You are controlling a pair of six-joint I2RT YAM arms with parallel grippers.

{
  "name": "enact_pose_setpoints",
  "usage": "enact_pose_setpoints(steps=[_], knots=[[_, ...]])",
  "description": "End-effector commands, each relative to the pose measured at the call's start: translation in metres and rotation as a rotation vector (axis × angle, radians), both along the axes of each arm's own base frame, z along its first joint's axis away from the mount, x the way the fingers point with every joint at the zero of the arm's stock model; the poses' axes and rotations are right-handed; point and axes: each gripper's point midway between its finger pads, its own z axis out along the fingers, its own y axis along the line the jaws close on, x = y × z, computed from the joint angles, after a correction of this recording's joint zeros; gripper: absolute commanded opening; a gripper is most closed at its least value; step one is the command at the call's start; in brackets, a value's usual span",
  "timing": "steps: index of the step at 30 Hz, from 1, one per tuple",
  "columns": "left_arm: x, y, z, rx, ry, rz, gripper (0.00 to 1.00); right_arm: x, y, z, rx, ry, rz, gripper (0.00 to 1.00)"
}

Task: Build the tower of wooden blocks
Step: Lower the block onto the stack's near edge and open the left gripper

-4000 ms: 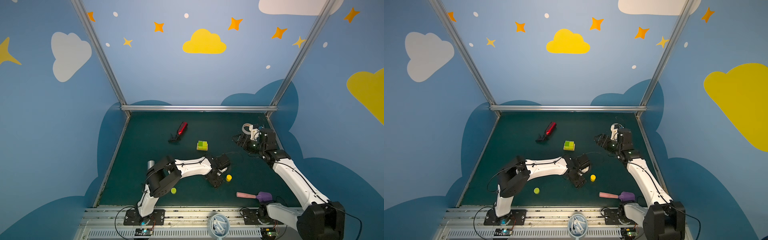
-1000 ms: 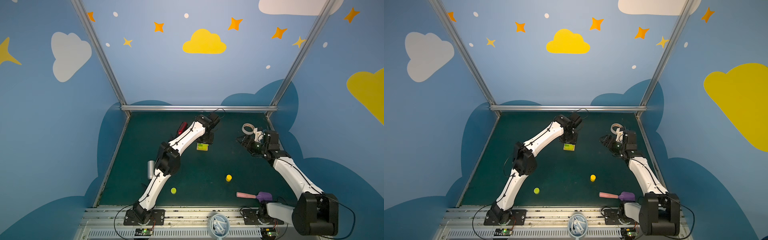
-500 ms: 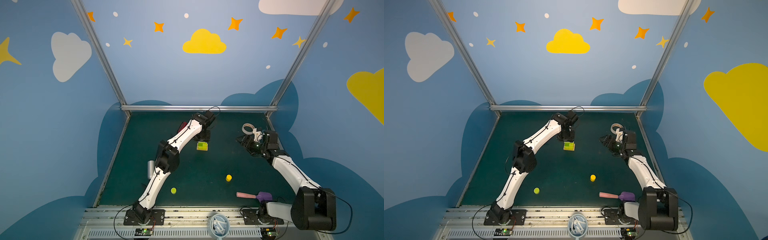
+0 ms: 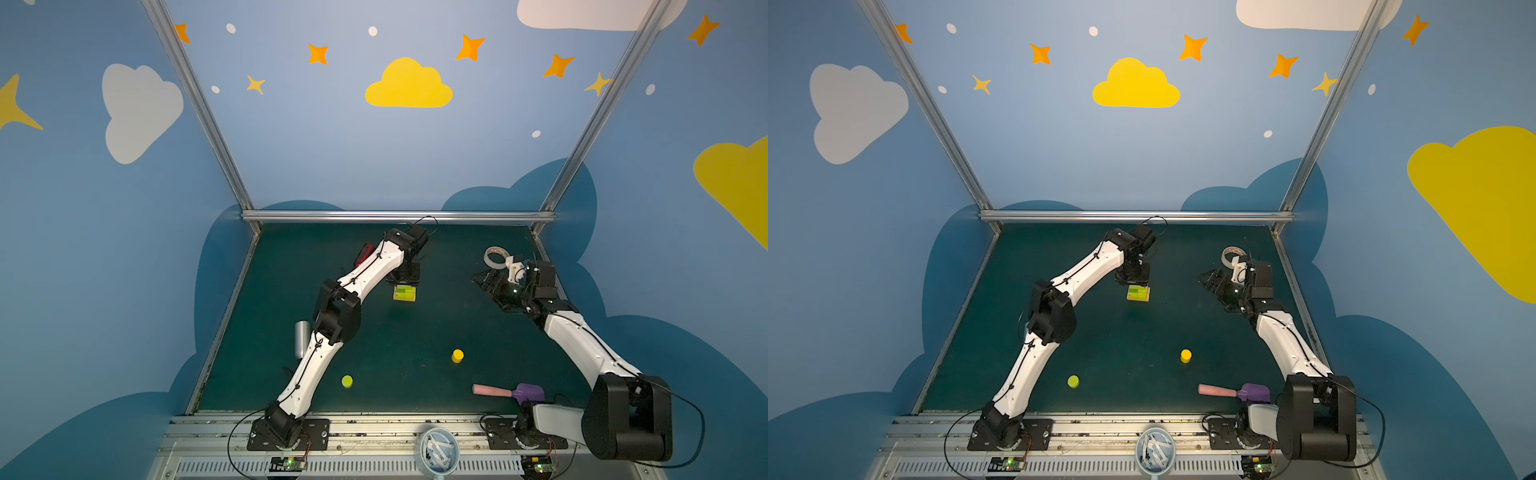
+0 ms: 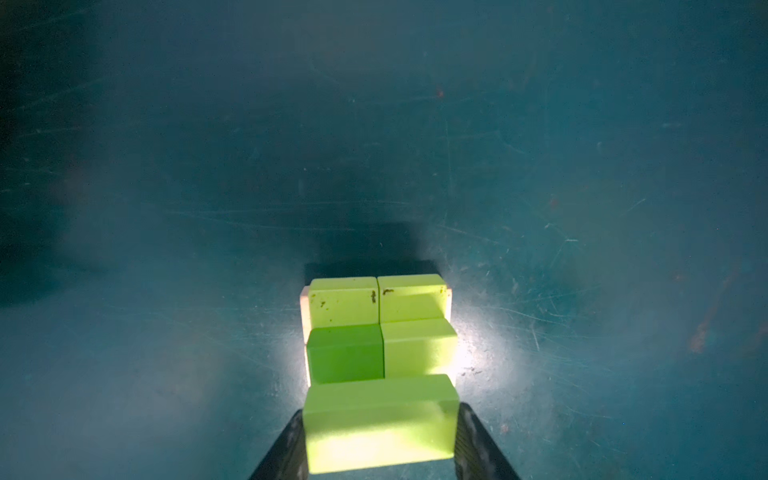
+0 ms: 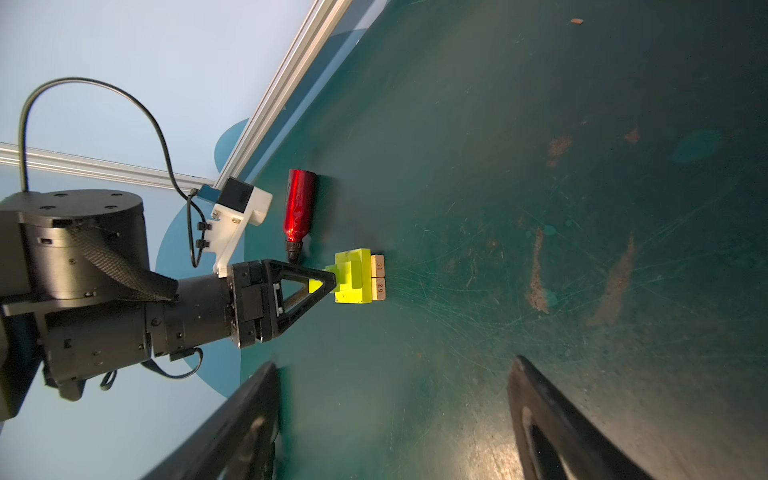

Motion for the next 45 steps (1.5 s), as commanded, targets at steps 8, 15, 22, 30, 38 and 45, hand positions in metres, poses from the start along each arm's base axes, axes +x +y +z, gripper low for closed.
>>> enact_pose_setpoints(steps=[8, 15, 22, 30, 38, 45], knots=[[0.007, -0.005, -0.004, -0.022, -0.004, -0.007, 0.51, 0.0, 0.0, -0.005, 0.004, 0.005, 0.002, 0.84], [0.008, -0.005, -0.005, -0.018, -0.002, -0.006, 0.51, -0.001, 0.0, -0.005, 0.004, 0.005, 0.006, 0.84], [0.008, -0.001, -0.004, 0.0, -0.005, -0.003, 0.51, 0.0, 0.0, -0.005, 0.004, 0.005, 0.007, 0.84], [0.007, 0.001, -0.01, 0.008, 0.009, -0.002, 0.52, -0.001, 0.001, -0.005, 0.006, 0.009, 0.01, 0.84], [0.008, 0.0, -0.013, 0.009, 0.012, -0.001, 0.52, -0.001, 0.001, -0.007, 0.006, 0.014, 0.01, 0.84], [0.008, 0.0, -0.013, 0.012, 0.011, -0.002, 0.54, -0.001, 0.001, -0.007, 0.006, 0.014, 0.01, 0.84]])
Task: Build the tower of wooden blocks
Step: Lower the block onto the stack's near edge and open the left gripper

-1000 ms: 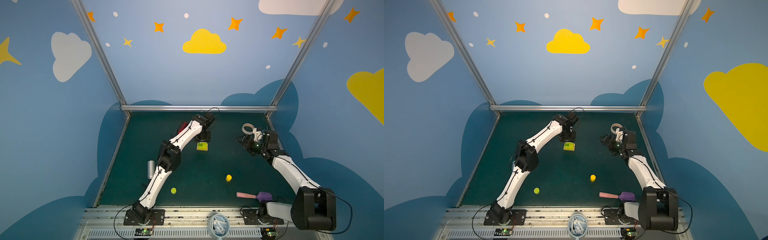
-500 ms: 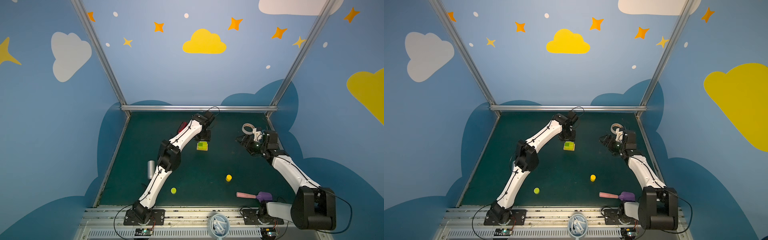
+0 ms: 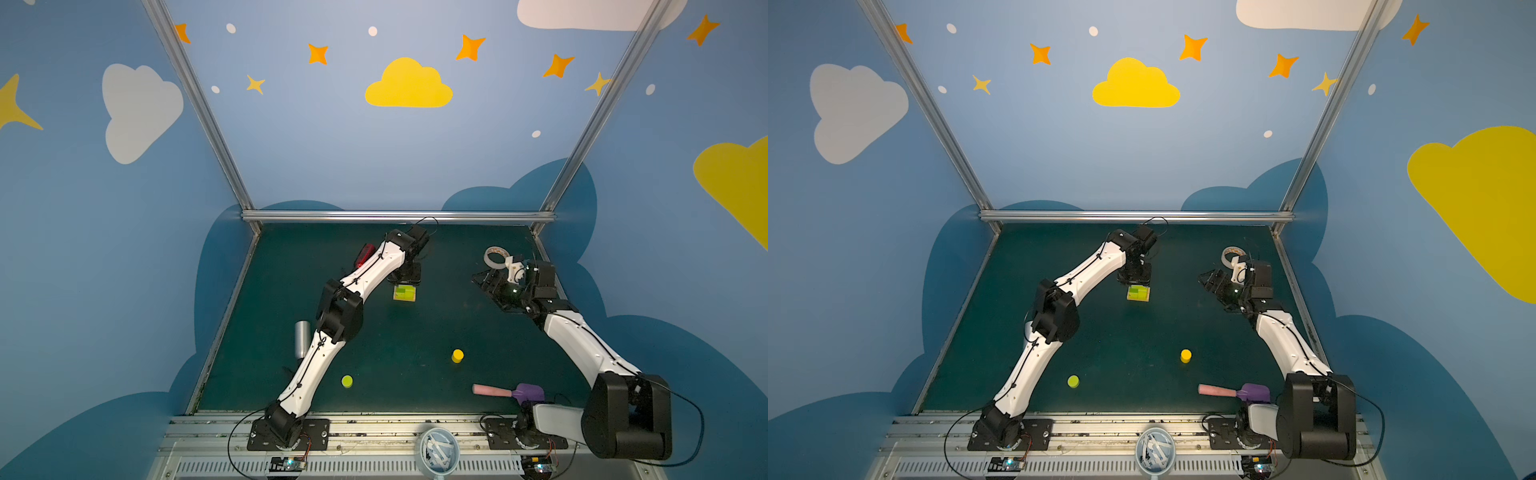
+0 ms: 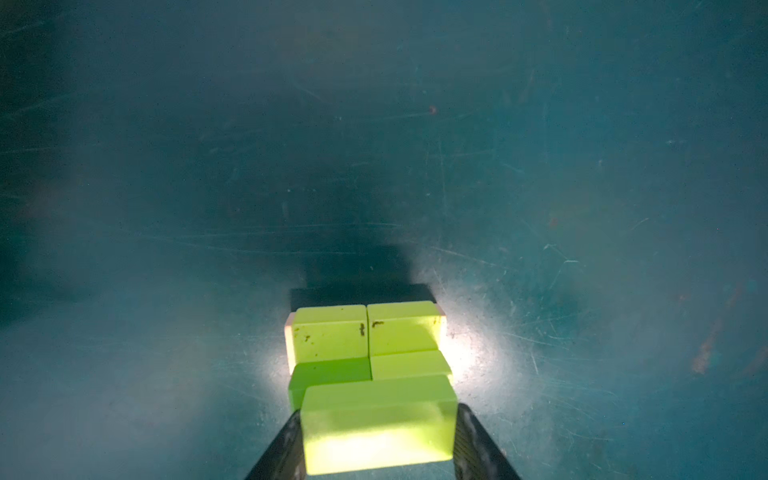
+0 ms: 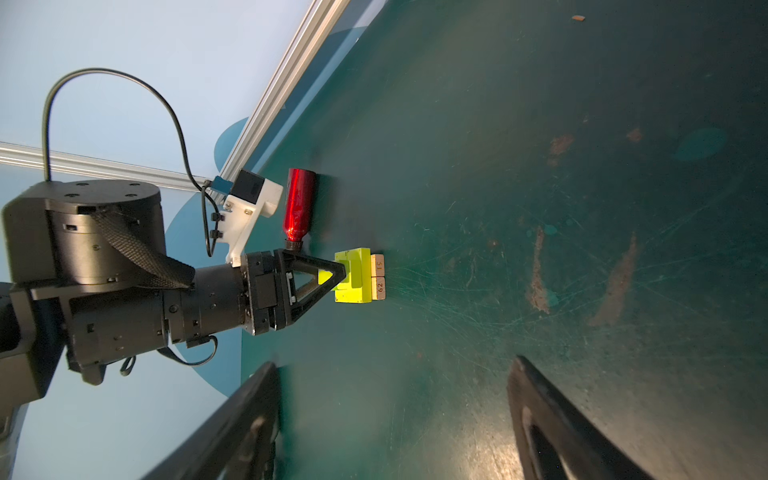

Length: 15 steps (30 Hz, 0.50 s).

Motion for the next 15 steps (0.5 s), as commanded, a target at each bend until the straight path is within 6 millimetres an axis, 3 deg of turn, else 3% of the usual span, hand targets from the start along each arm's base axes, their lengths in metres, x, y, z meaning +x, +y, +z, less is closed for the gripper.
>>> enact_pose_setpoints(steps=[1, 15], knots=[[-0.0001, 0.0049, -0.0023, 0.021, 0.009, -0.003, 0.54, -0.0013, 0.0001, -0.0057, 0.003, 0.009, 0.007, 0.84], [0.0011, 0.0057, 0.0032, 0.02, -0.002, -0.001, 0.6, -0.0015, 0.0005, -0.005, 0.003, 0.007, 0.008, 0.84]])
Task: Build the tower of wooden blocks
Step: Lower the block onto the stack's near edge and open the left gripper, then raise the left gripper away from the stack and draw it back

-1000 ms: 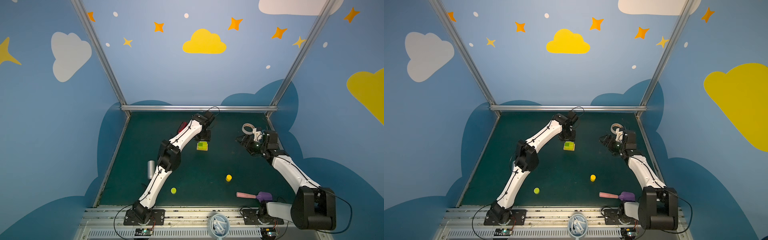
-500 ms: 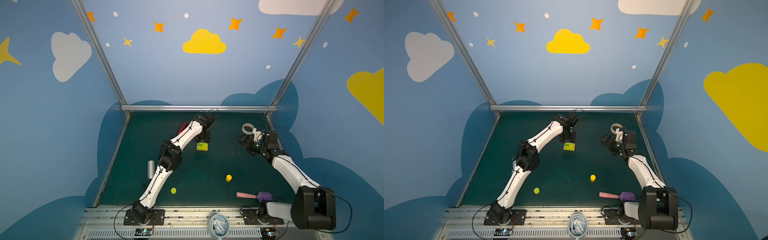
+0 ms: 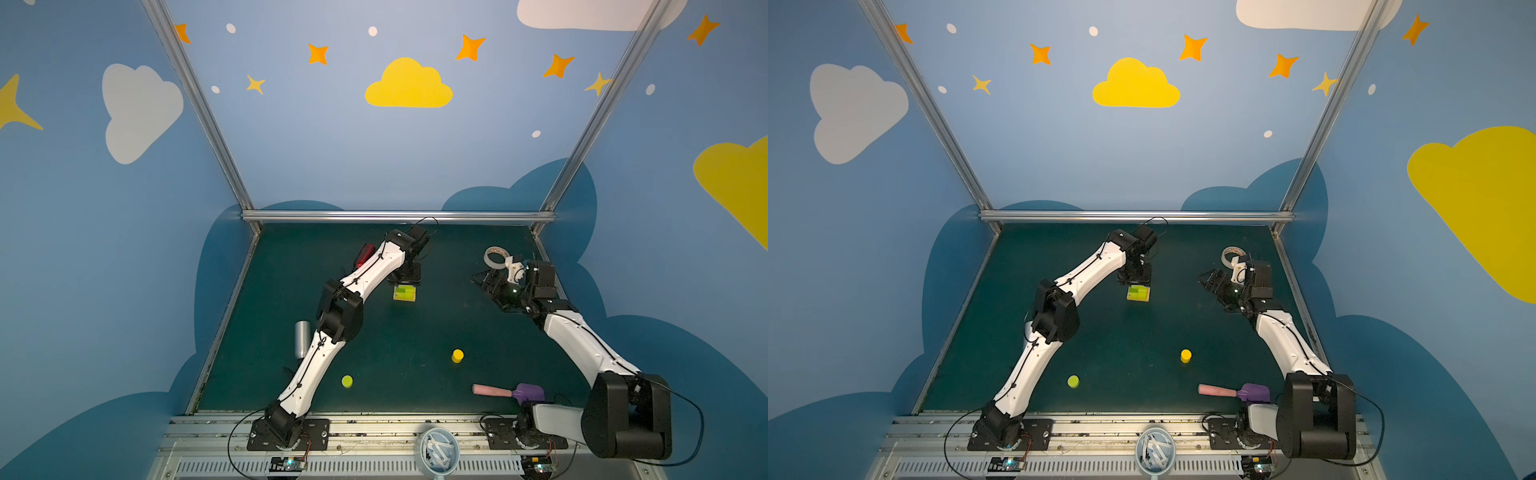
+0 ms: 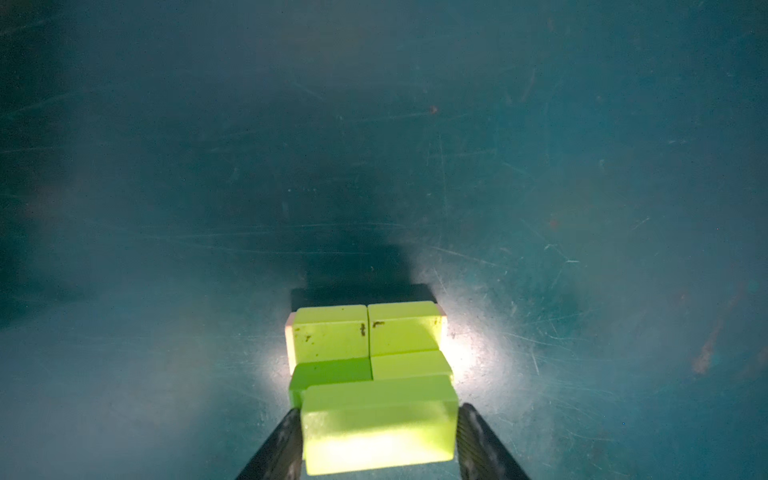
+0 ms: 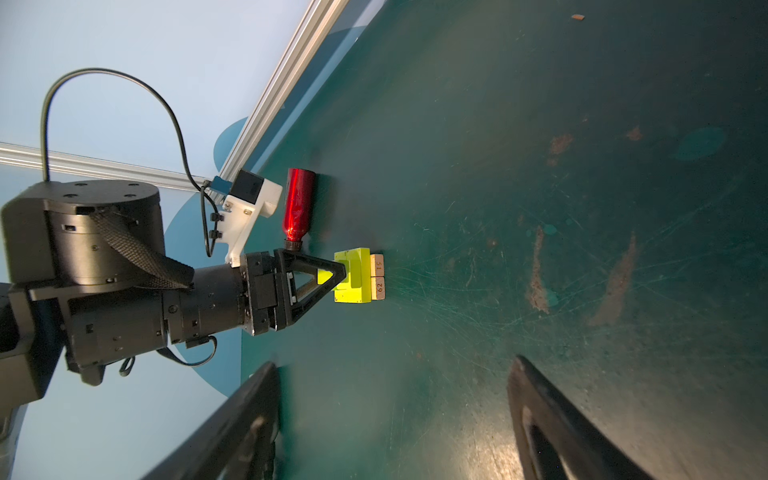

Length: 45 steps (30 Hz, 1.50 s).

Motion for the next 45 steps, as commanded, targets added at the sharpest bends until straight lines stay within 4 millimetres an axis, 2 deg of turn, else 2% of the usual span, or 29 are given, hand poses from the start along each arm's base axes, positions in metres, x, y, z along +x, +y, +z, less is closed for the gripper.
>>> enact_pose_setpoints(steps=[1, 22, 28, 39, 45], knots=[[0.001, 0.005, 0.003, 0.018, -0.002, -0.001, 0.6, -0.001, 0.0, -0.005, 0.004, 0.006, 0.007, 0.84], [0.001, 0.008, 0.01, 0.031, -0.016, 0.0, 0.6, -0.003, 0.001, -0.002, 0.008, 0.001, 0.007, 0.84], [0.002, 0.005, 0.014, 0.013, -0.022, 0.0, 0.65, -0.003, 0.001, -0.002, 0.009, 0.0, 0.009, 0.84], [0.004, -0.005, 0.042, -0.056, -0.073, -0.01, 0.7, -0.002, 0.002, -0.002, 0.012, 0.001, 0.013, 0.84], [0.003, 0.003, 0.069, -0.047, -0.118, -0.012, 0.7, -0.002, 0.003, -0.002, 0.015, 0.001, 0.019, 0.84]])
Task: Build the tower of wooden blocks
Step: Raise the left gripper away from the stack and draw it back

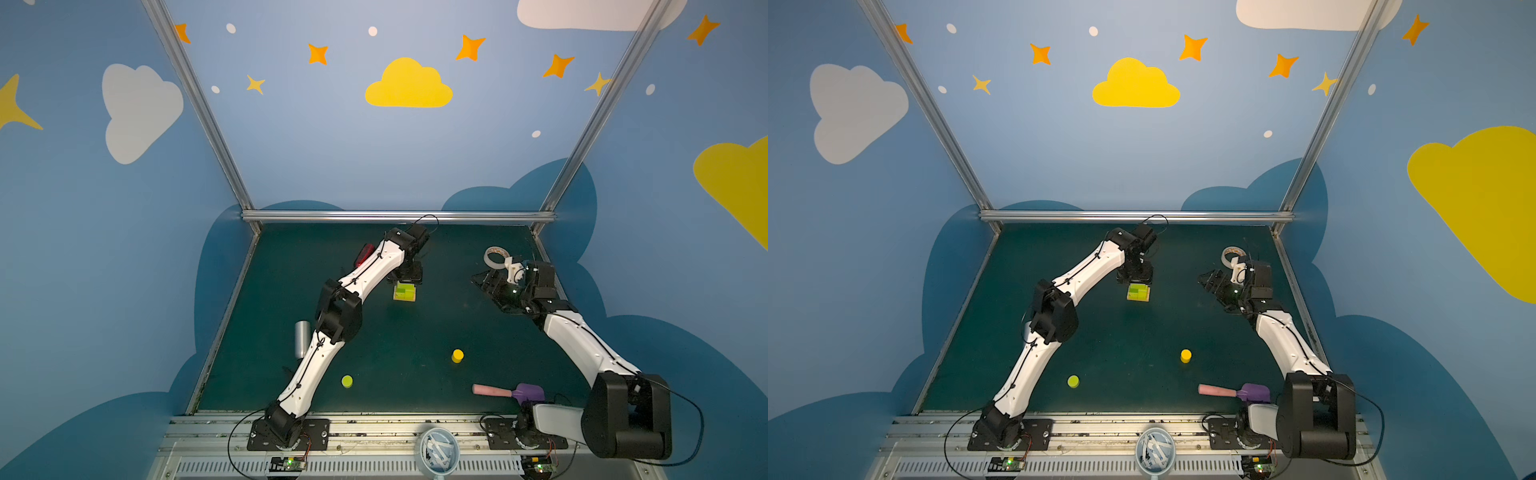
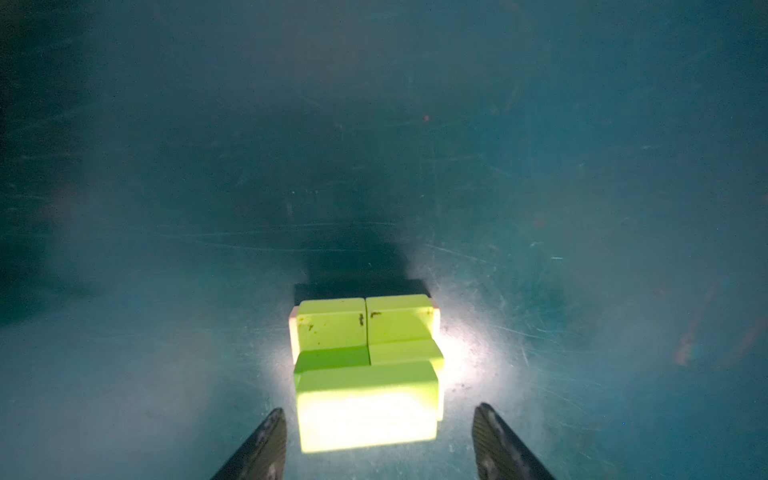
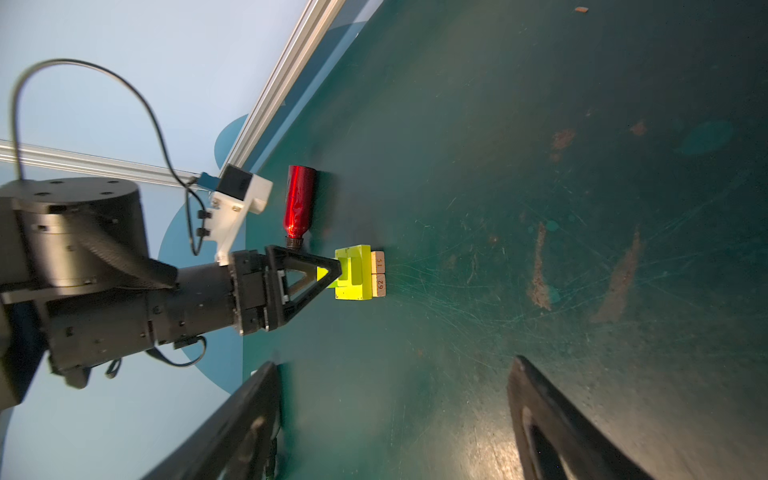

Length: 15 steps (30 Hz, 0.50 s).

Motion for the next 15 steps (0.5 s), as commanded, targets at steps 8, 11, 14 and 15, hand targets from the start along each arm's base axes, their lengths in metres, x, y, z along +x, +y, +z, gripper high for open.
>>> enact_pose_setpoints(steps=[8, 11, 14, 15], knots=[[-0.013, 0.034, 0.093, 0.048, -0.146, -0.005, 0.7, -0.004, 0.006, 0.003, 0.002, -0.006, 0.027, 0.84], [-0.026, 0.044, 0.11, 0.052, -0.177, -0.009, 0.69, -0.007, 0.007, 0.004, -0.014, -0.005, 0.036, 0.84], [-0.041, 0.053, 0.126, 0.016, -0.211, -0.006, 0.69, -0.01, 0.009, 0.005, -0.03, -0.002, 0.042, 0.84], [-0.048, 0.055, 0.127, 0.006, -0.214, -0.008, 0.69, -0.011, 0.01, 0.004, -0.035, 0.001, 0.044, 0.84]])
